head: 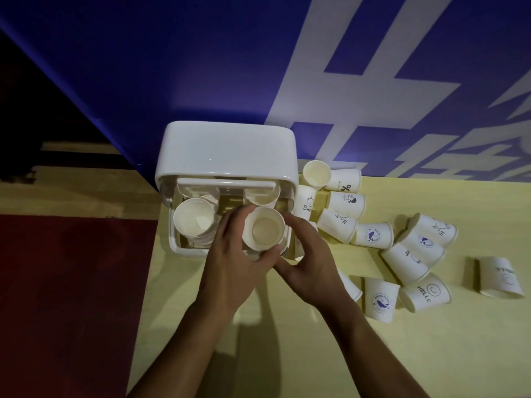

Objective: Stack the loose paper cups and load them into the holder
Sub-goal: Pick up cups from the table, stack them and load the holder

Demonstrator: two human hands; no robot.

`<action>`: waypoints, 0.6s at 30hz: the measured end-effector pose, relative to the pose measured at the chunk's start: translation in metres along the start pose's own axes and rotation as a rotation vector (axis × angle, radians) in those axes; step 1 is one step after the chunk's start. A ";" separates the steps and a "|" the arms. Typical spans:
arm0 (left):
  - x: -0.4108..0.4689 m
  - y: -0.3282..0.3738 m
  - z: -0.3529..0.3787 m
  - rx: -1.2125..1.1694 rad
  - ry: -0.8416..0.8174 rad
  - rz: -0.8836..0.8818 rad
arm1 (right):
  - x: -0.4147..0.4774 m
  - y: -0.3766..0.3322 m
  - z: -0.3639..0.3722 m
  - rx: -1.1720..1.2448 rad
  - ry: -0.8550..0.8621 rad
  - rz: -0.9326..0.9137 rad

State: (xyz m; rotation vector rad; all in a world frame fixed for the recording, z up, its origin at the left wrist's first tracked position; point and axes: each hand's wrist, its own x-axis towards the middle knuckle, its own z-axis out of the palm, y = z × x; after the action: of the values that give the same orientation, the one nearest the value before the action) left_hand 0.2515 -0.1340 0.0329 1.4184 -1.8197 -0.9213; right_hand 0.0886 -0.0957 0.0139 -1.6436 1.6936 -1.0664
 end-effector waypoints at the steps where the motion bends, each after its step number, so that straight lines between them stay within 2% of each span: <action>1: 0.001 0.000 0.003 0.011 0.004 -0.001 | 0.002 0.002 0.000 -0.006 -0.002 0.010; 9: 0.007 -0.020 0.025 0.042 -0.043 -0.165 | 0.005 0.038 0.018 -0.056 -0.067 0.047; 18: 0.014 -0.048 0.044 0.120 -0.064 -0.229 | 0.007 0.062 0.036 -0.286 -0.114 0.061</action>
State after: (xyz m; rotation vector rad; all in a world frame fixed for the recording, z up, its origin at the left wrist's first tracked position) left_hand 0.2371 -0.1497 -0.0299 1.7181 -1.8110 -0.9938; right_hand 0.0835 -0.1120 -0.0557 -1.7758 1.8730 -0.7120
